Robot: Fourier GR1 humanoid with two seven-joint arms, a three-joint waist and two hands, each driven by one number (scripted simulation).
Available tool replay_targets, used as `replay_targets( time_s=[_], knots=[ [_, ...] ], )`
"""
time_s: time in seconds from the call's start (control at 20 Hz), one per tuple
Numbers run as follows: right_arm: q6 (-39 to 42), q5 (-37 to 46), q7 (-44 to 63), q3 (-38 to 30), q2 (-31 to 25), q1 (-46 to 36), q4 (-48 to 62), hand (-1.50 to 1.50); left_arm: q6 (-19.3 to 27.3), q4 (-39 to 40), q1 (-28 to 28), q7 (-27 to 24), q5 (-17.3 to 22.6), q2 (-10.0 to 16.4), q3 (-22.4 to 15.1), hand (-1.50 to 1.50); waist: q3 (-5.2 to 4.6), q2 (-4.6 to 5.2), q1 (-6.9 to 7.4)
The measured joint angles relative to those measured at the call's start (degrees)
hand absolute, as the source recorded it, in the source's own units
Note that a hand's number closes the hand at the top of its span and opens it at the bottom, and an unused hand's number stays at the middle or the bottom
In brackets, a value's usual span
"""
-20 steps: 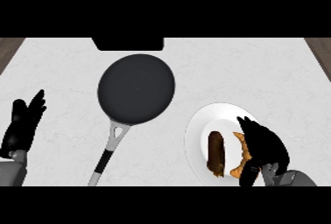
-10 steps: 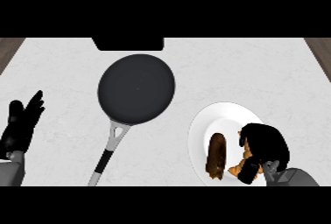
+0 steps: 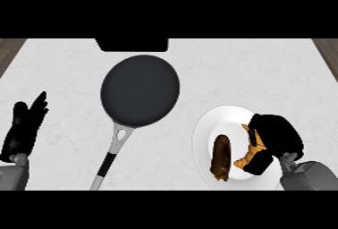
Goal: Pick the croissant from the plate and place it in the pan
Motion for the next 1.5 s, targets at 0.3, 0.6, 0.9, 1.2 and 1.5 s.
replay_targets(
  time_s=[0.3,0.6,0.9,1.2,1.5],
  knots=[
    [-6.0,-0.7,-11.7,-3.5,-0.8,-4.0,1.3,1.50,0.4,-1.4,0.2,1.2,-0.8,-0.9,-0.2,0.00,0.06,0.00,0.07],
    [-16.2,-1.2,-18.9,-6.5,1.8,-7.1,-4.2,1.50,0.7,-1.6,-0.2,2.2,-1.2,-1.3,-0.3,0.00,0.07,-0.09,-0.27],
    [-16.8,-0.9,-17.9,-6.0,8.0,-11.8,-6.5,1.50,-0.5,-1.3,0.0,1.5,-1.3,-1.0,0.8,0.00,0.01,-0.07,-0.12],
    [-17.0,-0.8,-15.6,-7.1,15.9,-19.3,-0.3,1.50,-0.9,-0.9,-0.6,1.3,-2.0,-1.7,1.2,0.00,0.00,0.02,0.16],
    [-22.9,-2.7,-14.0,-7.9,23.5,-30.5,16.0,1.50,-1.2,-0.2,-2.0,1.4,-2.7,-2.0,1.3,0.00,0.00,0.24,0.90]
  ],
)
